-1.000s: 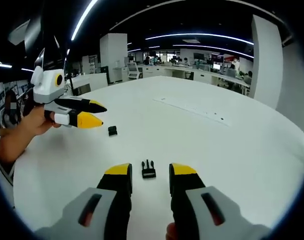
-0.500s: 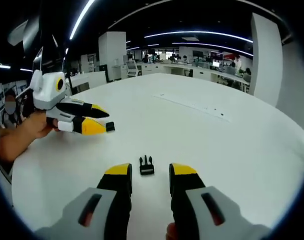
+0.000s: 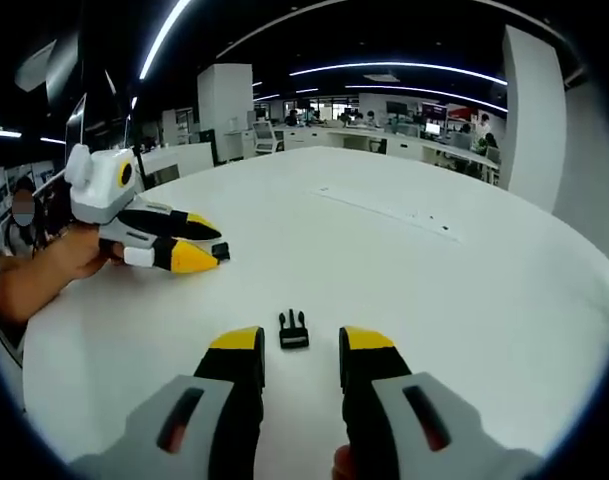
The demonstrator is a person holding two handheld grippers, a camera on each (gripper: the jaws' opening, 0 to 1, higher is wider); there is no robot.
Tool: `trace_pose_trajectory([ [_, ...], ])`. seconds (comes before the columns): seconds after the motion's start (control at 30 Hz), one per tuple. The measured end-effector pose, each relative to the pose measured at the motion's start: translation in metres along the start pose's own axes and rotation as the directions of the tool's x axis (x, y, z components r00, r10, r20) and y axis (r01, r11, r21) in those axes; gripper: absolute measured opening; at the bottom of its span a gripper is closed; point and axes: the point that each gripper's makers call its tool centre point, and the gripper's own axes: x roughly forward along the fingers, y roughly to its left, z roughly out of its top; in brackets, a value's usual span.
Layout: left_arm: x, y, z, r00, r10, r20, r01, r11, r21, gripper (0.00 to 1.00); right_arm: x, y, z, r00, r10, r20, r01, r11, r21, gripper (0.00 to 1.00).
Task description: Snap the two parts of the plastic buckle together until the buckle closes and remains connected.
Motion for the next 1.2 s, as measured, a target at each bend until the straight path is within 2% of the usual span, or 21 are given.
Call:
trace_pose_trajectory([
  [0.33,-0.004,0.013,-0.002,0.999,0.038,-0.007,-0.038,0.999,-0.004,0.31,-0.001,-0.001,-0.003,1.000,-0.005,-0.007,0.005,1.000,-0.001,0.30],
  [0.6,-0.009,0.031,-0.004,0.997,0.078,-0.014,-0.079,0.996,-0.039,0.30,-0.001,-0.004,-0.004,1.000,-0.009,-0.010,0.009,1.000,-0.002,0.30],
  [0.73,-0.013,0.026,-0.003,0.999,0.050,-0.003,-0.050,0.997,-0.060,0.30,-0.001,-0.004,-0.004,1.000,-0.007,-0.009,0.007,1.000,-0.001,0.30],
  [0.9,-0.009,0.012,-0.003,1.000,-0.016,0.006,0.016,0.999,-0.033,0.31,0.000,-0.003,-0.005,1.000,0.000,-0.012,0.000,1.000,0.002,0.30],
  [1.2,-0.005,0.006,-0.003,0.999,-0.035,0.007,0.036,0.999,-0.026,0.28,0.002,-0.002,-0.008,1.000,0.010,-0.020,-0.010,1.000,0.008,0.29],
])
